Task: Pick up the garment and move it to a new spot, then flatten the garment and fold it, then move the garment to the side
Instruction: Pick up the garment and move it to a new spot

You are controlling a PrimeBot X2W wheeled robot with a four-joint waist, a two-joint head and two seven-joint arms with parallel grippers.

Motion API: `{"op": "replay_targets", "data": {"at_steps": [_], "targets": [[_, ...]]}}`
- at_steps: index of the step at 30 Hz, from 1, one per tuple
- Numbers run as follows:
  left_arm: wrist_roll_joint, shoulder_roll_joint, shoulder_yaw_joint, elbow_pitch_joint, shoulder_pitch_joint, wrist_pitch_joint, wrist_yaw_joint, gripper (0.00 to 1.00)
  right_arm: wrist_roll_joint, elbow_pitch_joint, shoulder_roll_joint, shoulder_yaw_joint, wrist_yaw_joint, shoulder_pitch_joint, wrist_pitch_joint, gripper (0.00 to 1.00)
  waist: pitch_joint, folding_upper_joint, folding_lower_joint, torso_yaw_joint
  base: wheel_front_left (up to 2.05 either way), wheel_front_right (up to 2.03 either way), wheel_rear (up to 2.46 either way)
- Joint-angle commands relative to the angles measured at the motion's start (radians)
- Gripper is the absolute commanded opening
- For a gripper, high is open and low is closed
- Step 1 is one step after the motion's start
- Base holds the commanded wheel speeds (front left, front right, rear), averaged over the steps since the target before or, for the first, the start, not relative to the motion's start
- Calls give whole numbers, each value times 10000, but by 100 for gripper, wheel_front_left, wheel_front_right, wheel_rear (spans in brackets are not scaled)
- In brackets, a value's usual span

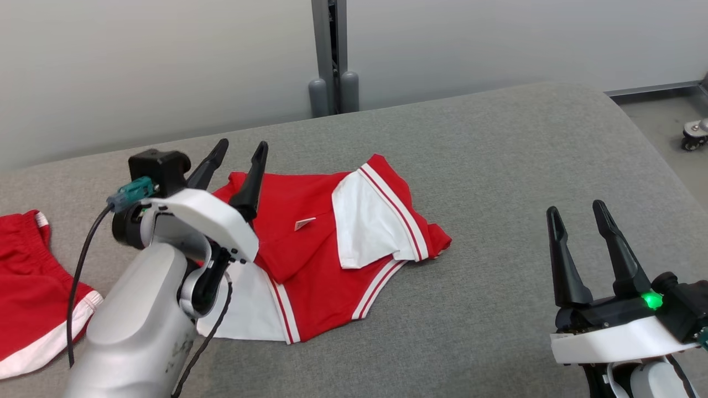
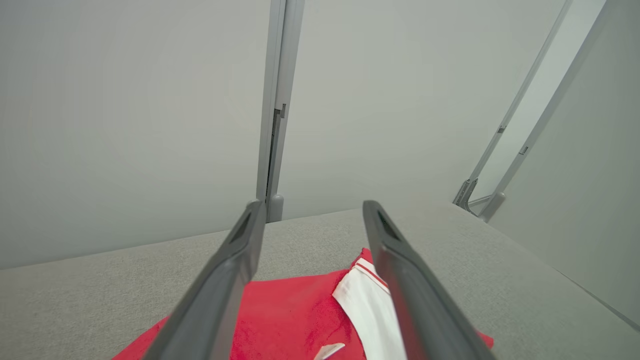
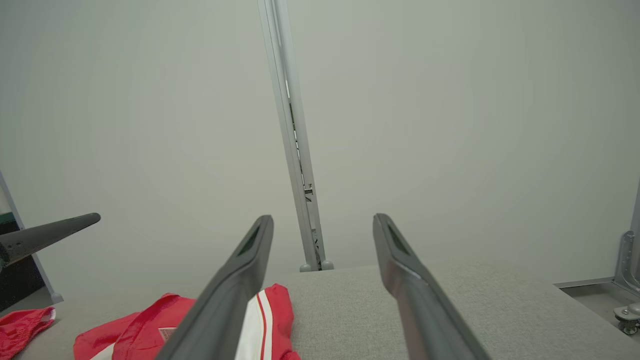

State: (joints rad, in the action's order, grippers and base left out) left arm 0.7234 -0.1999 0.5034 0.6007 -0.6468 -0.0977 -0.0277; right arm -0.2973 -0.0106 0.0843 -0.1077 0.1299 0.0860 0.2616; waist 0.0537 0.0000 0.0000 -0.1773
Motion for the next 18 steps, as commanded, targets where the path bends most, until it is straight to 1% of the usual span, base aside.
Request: {"op": "replay_targets", "data": {"at_steps": [1, 2, 6, 10, 14, 18], "targets": [[-105, -175, -71, -284, 375, -199, 162, 100, 39, -35, 106, 47, 15, -133, 50, 100, -52, 0, 0, 216, 0, 0, 0], [-105, -175, -71, -284, 375, -199, 162, 100, 39, -35, 106, 47, 15, -133, 50, 100, -52, 0, 0, 216, 0, 0, 0], [-224, -599, -257, -1281, 1351, -722, 643, 100, 22, -99, 226, 136, 15, -270, 52, 100, -146, 0, 0, 507, 0, 0, 0], [-400, -999, -512, -2301, 2461, -1190, 1256, 100, 10, -118, 276, 102, 15, -309, 52, 100, -222, 0, 0, 632, 0, 0, 0], [-573, -1212, -893, -3200, 3579, -1497, 1898, 100, 1, -159, 308, 101, 15, -389, 52, 100, -308, 0, 0, 746, 0, 0, 0], [-622, -1359, -1355, -3896, 4515, -1615, 2332, 100, -38, -215, 263, 250, 15, -555, 52, 100, -379, 0, 0, 835, 0, 0, 0]]}}
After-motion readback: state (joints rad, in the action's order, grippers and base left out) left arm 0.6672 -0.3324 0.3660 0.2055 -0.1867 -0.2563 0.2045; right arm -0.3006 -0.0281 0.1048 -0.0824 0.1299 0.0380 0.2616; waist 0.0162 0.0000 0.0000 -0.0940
